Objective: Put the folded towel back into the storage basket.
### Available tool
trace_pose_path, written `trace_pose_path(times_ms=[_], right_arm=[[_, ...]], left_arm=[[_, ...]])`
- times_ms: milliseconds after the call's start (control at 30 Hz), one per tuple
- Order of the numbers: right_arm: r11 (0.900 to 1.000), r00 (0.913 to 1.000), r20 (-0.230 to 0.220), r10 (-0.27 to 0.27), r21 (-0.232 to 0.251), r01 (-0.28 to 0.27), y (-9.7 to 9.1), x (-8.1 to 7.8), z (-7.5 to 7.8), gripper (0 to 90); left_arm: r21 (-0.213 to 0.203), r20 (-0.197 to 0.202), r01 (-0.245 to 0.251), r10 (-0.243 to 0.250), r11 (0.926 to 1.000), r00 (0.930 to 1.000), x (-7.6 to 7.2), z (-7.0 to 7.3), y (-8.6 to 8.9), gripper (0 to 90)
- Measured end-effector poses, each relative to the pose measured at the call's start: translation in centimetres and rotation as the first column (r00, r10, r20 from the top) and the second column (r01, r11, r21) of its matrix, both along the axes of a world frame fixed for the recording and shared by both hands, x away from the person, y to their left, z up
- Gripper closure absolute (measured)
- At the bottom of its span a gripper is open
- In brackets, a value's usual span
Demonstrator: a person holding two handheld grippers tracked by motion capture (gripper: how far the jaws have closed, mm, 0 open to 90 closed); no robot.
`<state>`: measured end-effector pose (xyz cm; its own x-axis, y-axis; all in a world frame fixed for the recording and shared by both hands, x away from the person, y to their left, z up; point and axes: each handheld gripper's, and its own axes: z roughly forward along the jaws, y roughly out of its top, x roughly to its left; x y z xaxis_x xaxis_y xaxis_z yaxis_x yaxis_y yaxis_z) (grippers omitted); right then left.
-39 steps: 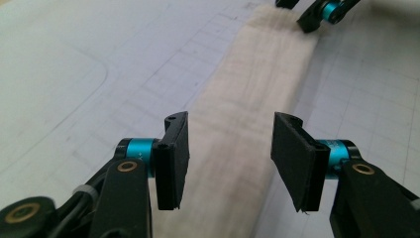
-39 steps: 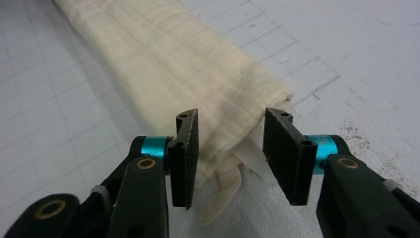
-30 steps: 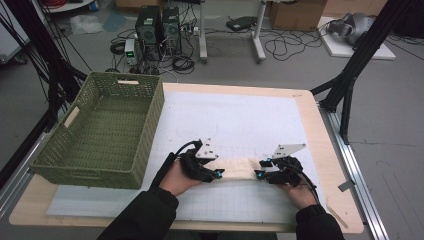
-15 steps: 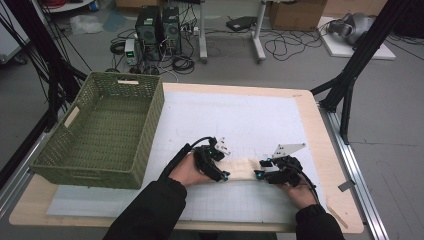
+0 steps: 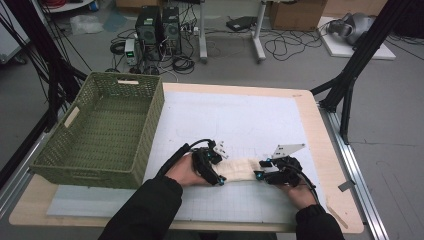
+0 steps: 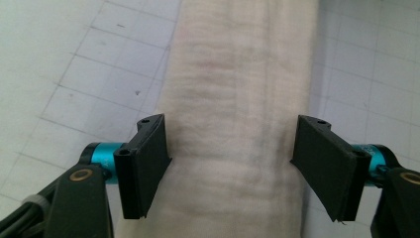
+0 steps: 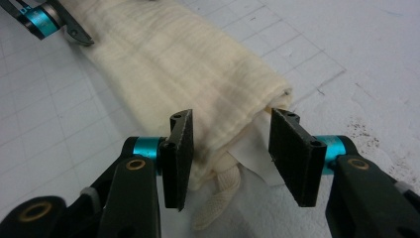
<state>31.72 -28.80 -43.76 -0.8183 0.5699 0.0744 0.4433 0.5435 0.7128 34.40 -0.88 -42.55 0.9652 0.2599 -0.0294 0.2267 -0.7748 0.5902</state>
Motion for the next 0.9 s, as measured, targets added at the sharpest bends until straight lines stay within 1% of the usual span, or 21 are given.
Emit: trace_pose_path(times_ms=[100, 167, 200, 267, 367, 467, 500, 567, 700, 900], right_arm=[[1.0000, 1.0000, -0.004, -0.001, 0.004, 0.001, 0.0, 0.0, -0.1, 51.9], [1.0000, 1.0000, -0.007, 0.001, 0.003, -0.001, 0.1, 0.0, -0.1, 51.8], [1.0000, 1.0000, -0.008, 0.001, 0.004, -0.001, 0.1, 0.0, -0.1, 51.7], [1.0000, 1.0000, -0.007, 0.003, 0.002, -0.003, 0.1, 0.0, -0.1, 51.6], [1.0000, 1.0000, -0.002, 0.006, 0.002, -0.006, 0.1, 0.0, -0.1, 51.5], [1.0000, 1.0000, 0.003, 0.006, 0.002, -0.006, 0.1, 0.0, -0.1, 51.3], [1.0000, 1.0000, -0.005, 0.004, 0.004, -0.004, 0.1, 0.0, -0.1, 51.3], [1.0000, 1.0000, -0.003, 0.006, 0.002, -0.006, 0.1, -0.1, -0.1, 51.1], [1.0000, 1.0000, 0.000, 0.008, -0.001, -0.008, 0.2, -0.1, -0.1, 50.9], [0.9999, 0.9999, 0.002, 0.013, -0.003, -0.013, 0.4, -0.1, -0.1, 50.7]], left_arm=[[0.000, 0.005, -0.005, 0.005, 1.0000, 1.0000, 0.1, 0.1, 0.1, 29.7], [0.018, 0.013, -0.004, 0.004, 0.9998, 0.9999, 0.1, 0.2, 0.0, 29.5], [0.029, 0.015, 0.001, -0.002, 0.9996, 0.9999, 0.1, 0.2, -0.1, 29.5], [0.073, 0.025, 0.024, -0.026, 0.9970, 0.9994, 0.1, 0.3, -0.5, 29.3], [0.108, 0.022, 0.036, -0.039, 0.9935, 0.9990, 0.0, 0.3, -1.1, 26.3], [0.101, 0.018, 0.034, -0.036, 0.9943, 0.9992, 0.1, 0.2, -1.1, 25.8], [0.104, 0.022, 0.034, -0.036, 0.9940, 0.9991, 0.0, 0.1, -1.1, 25.8], [0.104, 0.024, 0.033, -0.036, 0.9940, 0.9991, 0.0, 0.1, -1.1, 25.2], [0.094, 0.021, 0.031, -0.033, 0.9951, 0.9992, 0.1, 0.0, -1.1, 25.4], [0.100, 0.023, 0.018, -0.021, 0.9948, 0.9995, 0.0, 0.0, -1.2, 26.5]])
